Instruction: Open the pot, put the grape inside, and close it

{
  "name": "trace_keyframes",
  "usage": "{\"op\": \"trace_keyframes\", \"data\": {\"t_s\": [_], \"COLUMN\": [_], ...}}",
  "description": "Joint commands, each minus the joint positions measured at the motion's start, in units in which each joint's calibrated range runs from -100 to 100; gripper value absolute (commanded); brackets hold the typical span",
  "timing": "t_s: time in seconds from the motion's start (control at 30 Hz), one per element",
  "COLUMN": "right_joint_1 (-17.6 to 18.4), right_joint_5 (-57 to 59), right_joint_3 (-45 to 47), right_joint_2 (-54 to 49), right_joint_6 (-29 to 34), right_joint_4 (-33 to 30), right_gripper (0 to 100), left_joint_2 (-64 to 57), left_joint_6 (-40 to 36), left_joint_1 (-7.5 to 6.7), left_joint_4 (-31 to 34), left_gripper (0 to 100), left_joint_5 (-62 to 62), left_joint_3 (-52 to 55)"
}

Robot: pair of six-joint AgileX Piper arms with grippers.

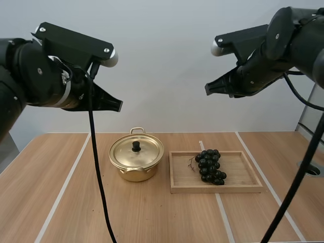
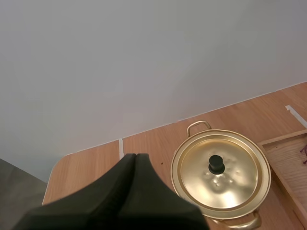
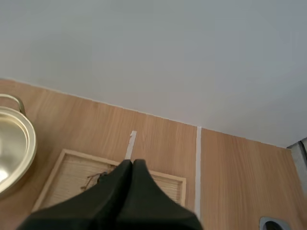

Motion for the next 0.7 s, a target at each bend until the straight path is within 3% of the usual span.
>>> {"op": "trace_keyframes", "data": {"t_s": [0.0, 0.27, 0.47, 0.57, 0.6, 0.63, 0.67], "right_joint_1": [0.0, 0.0, 0.0, 0.0, 0.0, 0.0, 0.0], "right_joint_5": [1.1, 0.1, 0.3, 0.1, 0.1, 0.3, 0.3], "right_joint_3": [-0.6, -0.6, -0.6, -0.6, -0.6, -0.6, -0.6], "right_joint_2": [1.5, 2.0, 2.0, 2.0, 2.0, 2.0, 2.0], "right_joint_6": [-6.1, -6.3, -6.4, -6.6, -6.6, -6.6, -6.6], "right_joint_4": [-0.6, 1.9, 4.2, 5.5, 5.7, 5.9, 6.0], "right_gripper": [0, 0, 0, 0, 0, 4, 15], "left_joint_2": [0.5, 0.5, 1.2, 2.0, 2.1, 2.6, 2.9], "left_joint_6": [0.5, 0.6, 8.8, 13.1, 14.2, 15.1, 15.5], "left_joint_1": [0.09, 0.09, 0.09, 0.09, 0.09, 0.09, 0.02], "left_joint_4": [-0.4, -0.4, -1.2, -1.3, -1.5, -1.9, -2.1], "left_gripper": [0, 0, 3, 18, 28, 41, 52], "left_joint_5": [-0.2, -5.8, -6.2, -6.2, -6.2, -6.2, -6.4], "left_joint_3": [-0.6, -0.6, -0.6, -0.6, -0.6, -0.6, -0.6]}}
